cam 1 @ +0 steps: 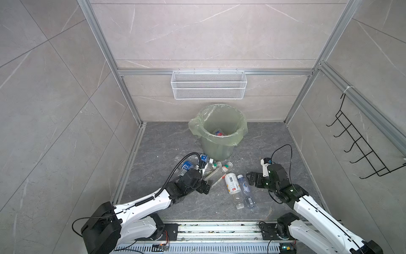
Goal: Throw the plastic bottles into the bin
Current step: 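Lower the right gripper beside the pile while the left gripper reaches the white-labelled bottle, then close the left gripper on the white-labelled bottle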
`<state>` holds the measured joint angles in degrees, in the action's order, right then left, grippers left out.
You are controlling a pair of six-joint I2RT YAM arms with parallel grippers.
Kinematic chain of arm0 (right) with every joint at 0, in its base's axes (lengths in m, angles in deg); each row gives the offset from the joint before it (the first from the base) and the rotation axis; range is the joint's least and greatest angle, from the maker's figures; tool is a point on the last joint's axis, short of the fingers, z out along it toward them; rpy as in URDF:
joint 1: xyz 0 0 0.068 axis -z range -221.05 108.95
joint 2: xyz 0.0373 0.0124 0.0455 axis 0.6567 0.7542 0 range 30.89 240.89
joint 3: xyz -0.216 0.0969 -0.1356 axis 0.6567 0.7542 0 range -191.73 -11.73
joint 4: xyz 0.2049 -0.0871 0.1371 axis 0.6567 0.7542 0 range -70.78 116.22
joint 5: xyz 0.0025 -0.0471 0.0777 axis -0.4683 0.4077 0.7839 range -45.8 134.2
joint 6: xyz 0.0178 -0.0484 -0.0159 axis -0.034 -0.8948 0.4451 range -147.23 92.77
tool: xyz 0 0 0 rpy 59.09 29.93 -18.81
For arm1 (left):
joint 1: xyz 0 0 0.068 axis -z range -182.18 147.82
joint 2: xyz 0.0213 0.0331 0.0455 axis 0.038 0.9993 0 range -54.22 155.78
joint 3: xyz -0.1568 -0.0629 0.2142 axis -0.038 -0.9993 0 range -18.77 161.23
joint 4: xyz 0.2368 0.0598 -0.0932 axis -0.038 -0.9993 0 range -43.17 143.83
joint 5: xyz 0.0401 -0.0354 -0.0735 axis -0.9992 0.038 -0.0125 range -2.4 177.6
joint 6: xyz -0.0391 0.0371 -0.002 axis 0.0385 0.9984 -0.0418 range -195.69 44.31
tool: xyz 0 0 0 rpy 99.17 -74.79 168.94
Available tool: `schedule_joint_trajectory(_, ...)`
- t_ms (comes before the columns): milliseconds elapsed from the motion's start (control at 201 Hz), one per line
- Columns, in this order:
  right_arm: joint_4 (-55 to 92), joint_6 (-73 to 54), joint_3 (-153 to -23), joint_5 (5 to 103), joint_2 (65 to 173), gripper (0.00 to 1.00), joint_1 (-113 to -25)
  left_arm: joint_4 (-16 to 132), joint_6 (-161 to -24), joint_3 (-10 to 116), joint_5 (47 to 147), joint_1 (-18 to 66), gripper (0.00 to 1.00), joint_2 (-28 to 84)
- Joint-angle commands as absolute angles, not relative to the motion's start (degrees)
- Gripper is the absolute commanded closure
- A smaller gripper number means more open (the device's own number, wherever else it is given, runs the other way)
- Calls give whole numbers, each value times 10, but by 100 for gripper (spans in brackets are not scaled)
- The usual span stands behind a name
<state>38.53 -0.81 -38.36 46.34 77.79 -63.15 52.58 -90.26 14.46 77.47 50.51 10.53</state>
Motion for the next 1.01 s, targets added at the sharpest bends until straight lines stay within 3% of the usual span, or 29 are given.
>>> schedule_joint_trajectory(0,352,2,-370,454,757,0,-634,527,-925,181,757,527,2,122)
schedule_joint_trajectory(463,342,10,-358,444,749,0,-634,560,-1114,252,687,608,0,233)
schedule_joint_trajectory(1001,348,20,-354,425,732,0,-634,555,-1257,346,691,669,0,358)
